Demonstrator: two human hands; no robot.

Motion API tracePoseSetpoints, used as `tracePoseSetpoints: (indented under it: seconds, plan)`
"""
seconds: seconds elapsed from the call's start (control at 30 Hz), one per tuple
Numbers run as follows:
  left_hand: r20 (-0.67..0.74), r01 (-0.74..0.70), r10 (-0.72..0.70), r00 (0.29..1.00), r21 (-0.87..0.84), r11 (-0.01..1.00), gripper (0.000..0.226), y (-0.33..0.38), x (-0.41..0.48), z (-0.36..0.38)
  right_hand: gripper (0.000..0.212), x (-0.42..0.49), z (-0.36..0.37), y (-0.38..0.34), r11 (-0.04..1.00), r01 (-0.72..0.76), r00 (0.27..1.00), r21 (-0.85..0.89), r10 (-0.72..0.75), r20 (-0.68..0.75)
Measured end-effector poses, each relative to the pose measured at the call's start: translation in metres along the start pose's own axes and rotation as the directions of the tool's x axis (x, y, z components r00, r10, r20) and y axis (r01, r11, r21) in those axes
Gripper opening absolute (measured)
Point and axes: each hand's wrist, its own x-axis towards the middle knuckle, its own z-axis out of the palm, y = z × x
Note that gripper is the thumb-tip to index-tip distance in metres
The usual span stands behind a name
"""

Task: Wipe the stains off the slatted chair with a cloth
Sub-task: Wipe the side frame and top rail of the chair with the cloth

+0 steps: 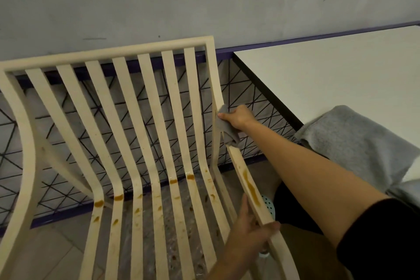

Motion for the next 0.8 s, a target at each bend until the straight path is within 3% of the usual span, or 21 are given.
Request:
tracePoseSetpoints:
  seconds: [0.13,0.3,0.37,0.43,0.53,0.6,0.8]
  plan:
    - [0.05,-0.009,0.017,0.999,-0.161,0.987,0.12,-0.015,0.001,0.01,0.042,-0.009,0.013,-0.007,0.994,0.105,0.994,-0.006,-0.105,-0.016]
    - [0.08,0.023,-0.009,0.997,-0.173,0.985,0.116,-0.017,0.003,0.012,0.042,-0.016,0.038,0.011,0.955,0.253,0.942,-0.153,-0.28,-0.186]
    - [0.104,0.053,-0.034,0.994,-0.18,0.982,0.133,-0.017,0.003,0.011,0.042,-0.015,0.04,0.019,0.924,0.323,0.919,-0.204,-0.358,-0.168]
    - [0.109,0.042,-0.02,0.994,-0.202,0.978,0.13,-0.021,0.005,0.01,0.043,-0.016,0.039,0.018,0.913,0.352,0.912,-0.208,-0.384,-0.141]
    - [0.093,0.013,0.011,0.996,-0.246,0.969,0.118,-0.026,0.007,0.01,0.042,-0.02,0.039,0.016,0.917,0.332,0.919,-0.222,-0.368,-0.145]
    - [0.119,0.003,0.023,0.993,-0.215,0.977,0.123,-0.032,0.01,0.01,0.04,-0.023,0.038,0.015,0.943,0.268,0.944,-0.195,-0.298,-0.141]
    - [0.077,-0.053,0.073,0.994,-0.228,0.972,0.105,-0.032,0.006,0.014,0.047,-0.027,0.032,0.011,0.995,0.086,0.995,-0.049,-0.088,-0.054]
